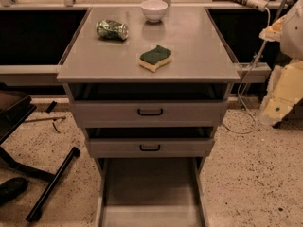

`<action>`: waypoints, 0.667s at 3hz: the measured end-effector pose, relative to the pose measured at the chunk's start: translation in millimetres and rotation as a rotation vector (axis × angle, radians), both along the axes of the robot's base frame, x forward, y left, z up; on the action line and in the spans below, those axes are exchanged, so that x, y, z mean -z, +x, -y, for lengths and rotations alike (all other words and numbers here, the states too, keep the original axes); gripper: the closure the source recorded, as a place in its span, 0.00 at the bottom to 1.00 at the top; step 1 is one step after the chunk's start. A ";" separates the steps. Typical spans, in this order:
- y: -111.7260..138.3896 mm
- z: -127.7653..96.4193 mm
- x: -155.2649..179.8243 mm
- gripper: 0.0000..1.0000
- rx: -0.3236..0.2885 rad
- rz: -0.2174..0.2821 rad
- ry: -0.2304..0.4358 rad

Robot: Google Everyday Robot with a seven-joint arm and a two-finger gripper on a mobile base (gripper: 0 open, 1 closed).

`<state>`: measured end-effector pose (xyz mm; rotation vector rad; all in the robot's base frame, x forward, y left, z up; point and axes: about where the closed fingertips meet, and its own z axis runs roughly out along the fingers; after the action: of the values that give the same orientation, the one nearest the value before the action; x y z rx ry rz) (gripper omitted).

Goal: Place sponge into bottom drawer

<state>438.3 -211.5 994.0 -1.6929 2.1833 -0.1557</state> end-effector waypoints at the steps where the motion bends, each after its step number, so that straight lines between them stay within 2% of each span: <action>1: 0.0 0.0 0.0 0.00 0.000 0.000 0.000; 2: 18.0 -12.8 5.0 0.00 -0.028 0.027 0.043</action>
Offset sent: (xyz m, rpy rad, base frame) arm 0.0477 0.0318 -0.0175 0.1128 -0.0563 0.0731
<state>456.2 -198.7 989.0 -1.6877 2.1268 -0.1235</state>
